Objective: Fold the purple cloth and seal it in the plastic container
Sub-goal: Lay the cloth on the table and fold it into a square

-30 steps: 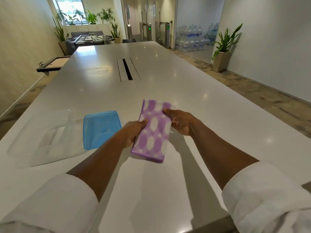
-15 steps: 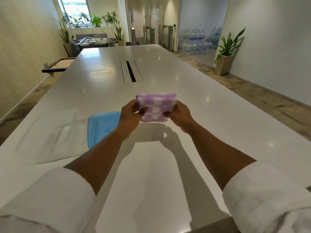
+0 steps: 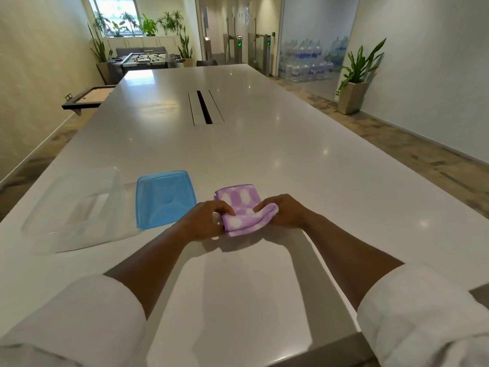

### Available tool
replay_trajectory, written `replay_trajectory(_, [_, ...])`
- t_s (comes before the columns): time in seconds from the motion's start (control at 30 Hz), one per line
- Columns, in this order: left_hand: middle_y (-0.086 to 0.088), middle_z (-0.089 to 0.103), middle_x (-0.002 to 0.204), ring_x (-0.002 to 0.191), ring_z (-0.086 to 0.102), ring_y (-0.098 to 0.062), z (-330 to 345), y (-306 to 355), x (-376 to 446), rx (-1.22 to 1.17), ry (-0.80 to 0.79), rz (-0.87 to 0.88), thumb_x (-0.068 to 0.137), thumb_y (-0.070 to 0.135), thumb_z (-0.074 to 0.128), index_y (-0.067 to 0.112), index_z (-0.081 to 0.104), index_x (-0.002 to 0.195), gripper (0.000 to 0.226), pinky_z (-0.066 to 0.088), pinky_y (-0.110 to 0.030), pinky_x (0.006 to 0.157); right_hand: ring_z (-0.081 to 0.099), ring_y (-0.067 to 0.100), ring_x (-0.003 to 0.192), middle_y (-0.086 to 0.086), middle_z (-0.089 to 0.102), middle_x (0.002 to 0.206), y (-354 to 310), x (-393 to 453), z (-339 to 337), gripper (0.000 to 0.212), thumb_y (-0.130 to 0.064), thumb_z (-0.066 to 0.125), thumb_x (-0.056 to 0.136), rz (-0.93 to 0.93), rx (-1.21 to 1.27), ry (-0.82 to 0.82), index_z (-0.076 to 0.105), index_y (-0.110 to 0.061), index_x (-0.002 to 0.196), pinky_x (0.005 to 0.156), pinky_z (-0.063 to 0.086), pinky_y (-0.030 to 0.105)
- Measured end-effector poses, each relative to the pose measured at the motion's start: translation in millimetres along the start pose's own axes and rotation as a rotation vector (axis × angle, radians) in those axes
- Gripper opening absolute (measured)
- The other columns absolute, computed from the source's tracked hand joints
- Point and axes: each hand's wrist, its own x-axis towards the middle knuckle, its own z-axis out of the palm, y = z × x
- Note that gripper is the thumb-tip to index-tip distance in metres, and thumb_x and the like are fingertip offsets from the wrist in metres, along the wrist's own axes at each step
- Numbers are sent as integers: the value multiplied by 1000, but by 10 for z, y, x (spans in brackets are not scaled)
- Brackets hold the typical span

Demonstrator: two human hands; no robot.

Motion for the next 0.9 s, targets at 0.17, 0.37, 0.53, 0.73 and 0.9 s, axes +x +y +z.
replay_trajectory(0.17, [0, 71, 90, 80, 65, -22, 12, 62, 6, -19, 16, -66, 82, 64, 61, 24, 70, 99, 45, 51, -35, 73, 64, 24, 109, 11, 69, 120, -6, 29, 17, 33, -30, 61, 90, 122, 102, 46, 70, -9, 114, 89, 48, 31])
replay_trajectory(0.37, [-4, 66, 77, 72, 62, -23, 53, 79, 25, -83, 101, -283, 88, 72, 38, 15, 69, 87, 65, 46, -33, 64, 63, 22, 94, 5, 71, 108, 36, 136, 82, 38, -47, 52, 94, 233, 249, 107, 70, -15, 101, 76, 43, 31])
replay_trajectory(0.53, [4, 62, 67, 65, 56, -17, 40, 110, 112, -218, 150, -342, 86, 74, 33, 20, 62, 66, 64, 42, -29, 59, 51, 21, 73, 6, 60, 80, 61, 222, 116, 50, -53, 45, 96, 278, 254, 188, 56, -8, 76, 63, 35, 32])
replay_trajectory(0.73, [-5, 74, 91, 83, 66, -23, 88, 29, 173, -232, 122, -332, 94, 62, 38, 14, 72, 97, 59, 50, -32, 74, 45, 20, 63, -2, 47, 62, 103, 353, 154, 51, -51, 46, 96, 351, 181, 281, 37, -17, 58, 53, 30, 29])
replay_trajectory(0.9, [-6, 69, 116, 103, 63, -25, 124, 8, 239, -206, 177, -399, 95, 53, 47, 19, 57, 128, 48, 48, -36, 87, 48, 20, 63, -4, 48, 61, 103, 485, 187, 52, -56, 45, 92, 412, 116, 268, 40, -20, 56, 50, 28, 29])
